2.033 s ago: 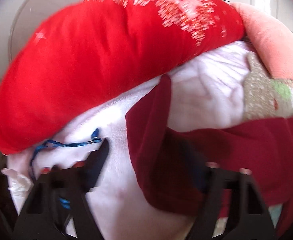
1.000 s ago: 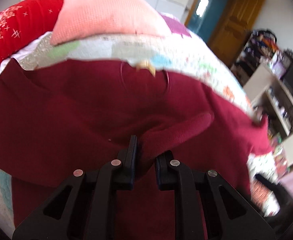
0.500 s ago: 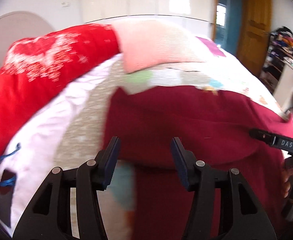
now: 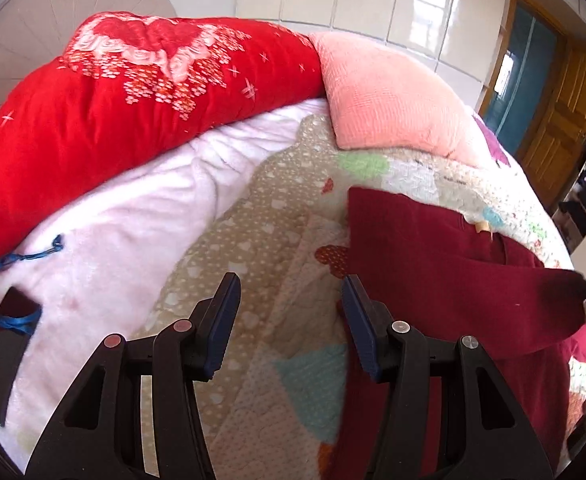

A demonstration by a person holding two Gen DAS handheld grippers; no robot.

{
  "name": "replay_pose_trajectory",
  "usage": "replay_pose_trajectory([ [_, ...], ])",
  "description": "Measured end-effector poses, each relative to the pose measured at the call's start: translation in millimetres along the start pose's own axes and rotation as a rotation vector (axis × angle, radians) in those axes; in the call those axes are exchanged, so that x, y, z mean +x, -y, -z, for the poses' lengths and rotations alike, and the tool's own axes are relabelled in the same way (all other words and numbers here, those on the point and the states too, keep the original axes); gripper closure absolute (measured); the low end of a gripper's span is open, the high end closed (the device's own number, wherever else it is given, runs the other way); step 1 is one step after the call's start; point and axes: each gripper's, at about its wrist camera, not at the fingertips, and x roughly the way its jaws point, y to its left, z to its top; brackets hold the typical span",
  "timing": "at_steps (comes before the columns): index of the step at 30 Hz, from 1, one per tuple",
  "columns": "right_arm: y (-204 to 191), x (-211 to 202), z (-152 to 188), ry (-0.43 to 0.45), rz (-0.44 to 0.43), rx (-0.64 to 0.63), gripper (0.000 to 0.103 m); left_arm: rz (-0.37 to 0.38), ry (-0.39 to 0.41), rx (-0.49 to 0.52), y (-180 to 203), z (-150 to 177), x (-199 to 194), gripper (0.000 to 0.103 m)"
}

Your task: Fold small clothes

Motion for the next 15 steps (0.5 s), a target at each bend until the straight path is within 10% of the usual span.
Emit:
replay_pose_trajectory([
  [15,34,26,6,-0.018,0.151,0.012,0.098,-0.084,-0.128,0.075,38,4,66,0.05],
])
